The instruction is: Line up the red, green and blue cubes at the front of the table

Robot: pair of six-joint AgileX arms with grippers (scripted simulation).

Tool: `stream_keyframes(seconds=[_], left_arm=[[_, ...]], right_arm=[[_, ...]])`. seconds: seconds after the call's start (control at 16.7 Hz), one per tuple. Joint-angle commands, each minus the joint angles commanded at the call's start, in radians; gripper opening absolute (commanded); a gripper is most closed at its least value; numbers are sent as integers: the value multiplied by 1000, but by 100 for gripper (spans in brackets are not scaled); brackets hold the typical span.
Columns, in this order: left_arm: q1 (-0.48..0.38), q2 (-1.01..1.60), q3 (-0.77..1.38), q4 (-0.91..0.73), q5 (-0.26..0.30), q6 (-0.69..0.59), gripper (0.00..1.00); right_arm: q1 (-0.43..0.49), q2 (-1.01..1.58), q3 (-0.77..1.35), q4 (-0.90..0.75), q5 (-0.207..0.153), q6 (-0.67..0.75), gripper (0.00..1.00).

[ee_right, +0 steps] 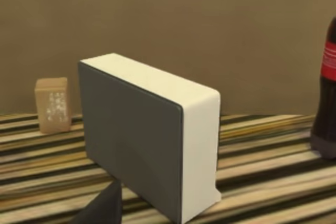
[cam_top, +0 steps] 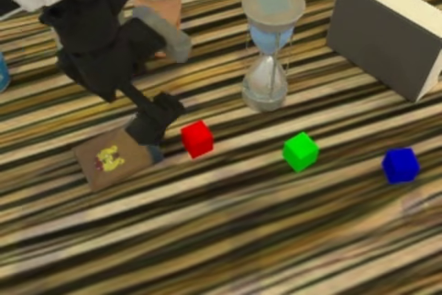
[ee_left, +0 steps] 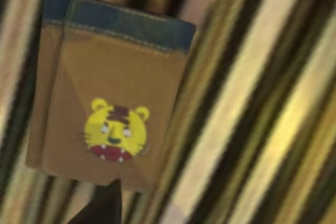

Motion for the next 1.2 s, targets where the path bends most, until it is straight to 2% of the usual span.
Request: stream_keyframes(seconds=[0.3,0.6,1.2], left_arm=[[-65,360,304,-112,-30,90,100],[-88,518,496,-112,-74,136,100],[-87,550,491,-66,-82,143,100]], right_arm=[[0,0,0,0,0,0,100],[0,0,0,0,0,0,100],[0,0,0,0,0,0,100]])
